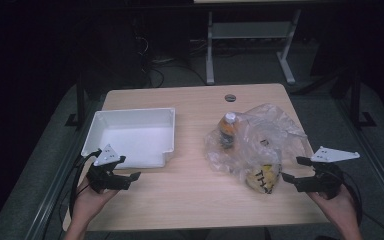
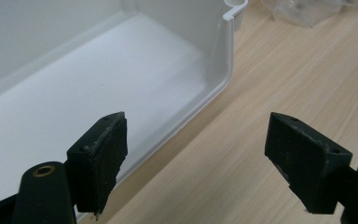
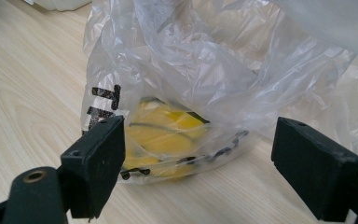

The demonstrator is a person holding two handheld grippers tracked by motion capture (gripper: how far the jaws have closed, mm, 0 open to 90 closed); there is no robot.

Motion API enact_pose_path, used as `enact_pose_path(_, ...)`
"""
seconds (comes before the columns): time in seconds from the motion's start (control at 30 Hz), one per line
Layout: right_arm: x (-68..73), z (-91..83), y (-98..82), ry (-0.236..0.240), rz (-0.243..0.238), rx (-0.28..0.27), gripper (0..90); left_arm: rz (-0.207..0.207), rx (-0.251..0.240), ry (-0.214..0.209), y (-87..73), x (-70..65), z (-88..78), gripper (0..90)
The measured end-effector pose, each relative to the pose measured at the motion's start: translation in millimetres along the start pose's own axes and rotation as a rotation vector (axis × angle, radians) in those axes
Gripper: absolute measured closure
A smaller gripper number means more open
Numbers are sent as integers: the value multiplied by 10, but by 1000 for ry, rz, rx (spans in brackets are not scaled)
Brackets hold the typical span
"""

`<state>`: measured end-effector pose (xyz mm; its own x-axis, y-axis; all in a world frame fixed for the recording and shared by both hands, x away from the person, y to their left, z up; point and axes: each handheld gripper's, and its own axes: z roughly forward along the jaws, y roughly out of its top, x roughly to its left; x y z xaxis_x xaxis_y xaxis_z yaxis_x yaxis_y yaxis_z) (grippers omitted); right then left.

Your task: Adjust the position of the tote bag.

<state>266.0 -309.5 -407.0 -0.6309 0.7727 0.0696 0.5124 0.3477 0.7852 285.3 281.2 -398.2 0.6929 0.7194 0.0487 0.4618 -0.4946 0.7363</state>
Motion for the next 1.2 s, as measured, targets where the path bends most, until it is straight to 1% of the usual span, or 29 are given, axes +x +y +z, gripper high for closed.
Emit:
enact_pose_path(0.03, -6, 0, -5, 0, 0, 0, 171, -10, -1, -4, 0, -1, 3, 204)
enact_pose_path(0.1, -16, -1, -14, 4, 3, -2, 174, -14, -4, -10, 5, 2, 10, 204)
enact_pose_path(0.17, -20, -2, -30, 4, 7, -2, 174, -7, -3, -12, 14, 1, 18, 204)
enact_pose_path(0.23, -15, -10, -39, 3, 14, 3, 174, -11, -1, -17, 23, -18, 24, 204)
enact_pose_path(0.33, -15, -24, -30, -5, 12, -5, 174, 3, -7, -36, 60, -38, 17, 204)
enact_pose_path(0.37, -18, -27, -25, -7, 9, -10, 174, 1, -15, -44, 83, -56, 11, 203)
enact_pose_path(0.43, -27, -31, -14, -10, 6, -13, 172, 12, -27, -58, 143, -95, -5, 203)
enact_pose_path(0.5, -35, -28, -7, -9, 15, -14, 171, 13, -41, -87, 218, -144, -7, 203)
enact_pose_path(0.63, -31, -14, -16, -5, 26, -9, 172, 51, -53, -145, 421, -252, 11, 204)
enact_pose_path(0.7, -32, -6, -10, -4, 23, -3, 172, 82, -49, -166, 547, -302, 22, 205)
enact_pose_path(0.77, -36, -9, 2, 2, 18, -9, 172, 98, -63, -198, 681, -360, 33, 209)
enact_pose_path(0.8, -35, -15, 9, -1, 17, -8, 172, 111, -63, -202, 753, -397, 51, 212)
enact_pose_path(0.83, -37, -19, 13, 1, 19, -12, 172, 143, -54, -201, 829, -426, 60, 210)
enact_pose_path(0.87, -39, -23, 12, 3, 22, -15, 172, 150, -61, -208, 896, -463, 77, 209)
enact_pose_path(0.9, -40, -28, 11, 2, 23, -16, 172, 169, -57, -216, 962, -486, 90, 210)
enact_pose_path(0.97, -52, -35, 12, 3, 18, -21, 172, 181, -64, -226, 1064, -527, 133, 210)
enact_pose_path(1.0, -55, -41, 18, 4, 19, -24, 172, 185, -56, -232, 1104, -545, 155, 209)
enact_pose_path(1.03, -54, -48, 26, 5, 22, -27, 172, 192, -51, -235, 1134, -558, 174, 208)
enact_pose_path(1.1, -51, -61, 37, -1, 21, -38, 173, 190, -49, -253, 1176, -577, 206, 208)
enact_pose_path(1.2, -58, -66, 38, -3, 21, -41, 175, 203, -44, -256, 1230, -580, 239, 207)
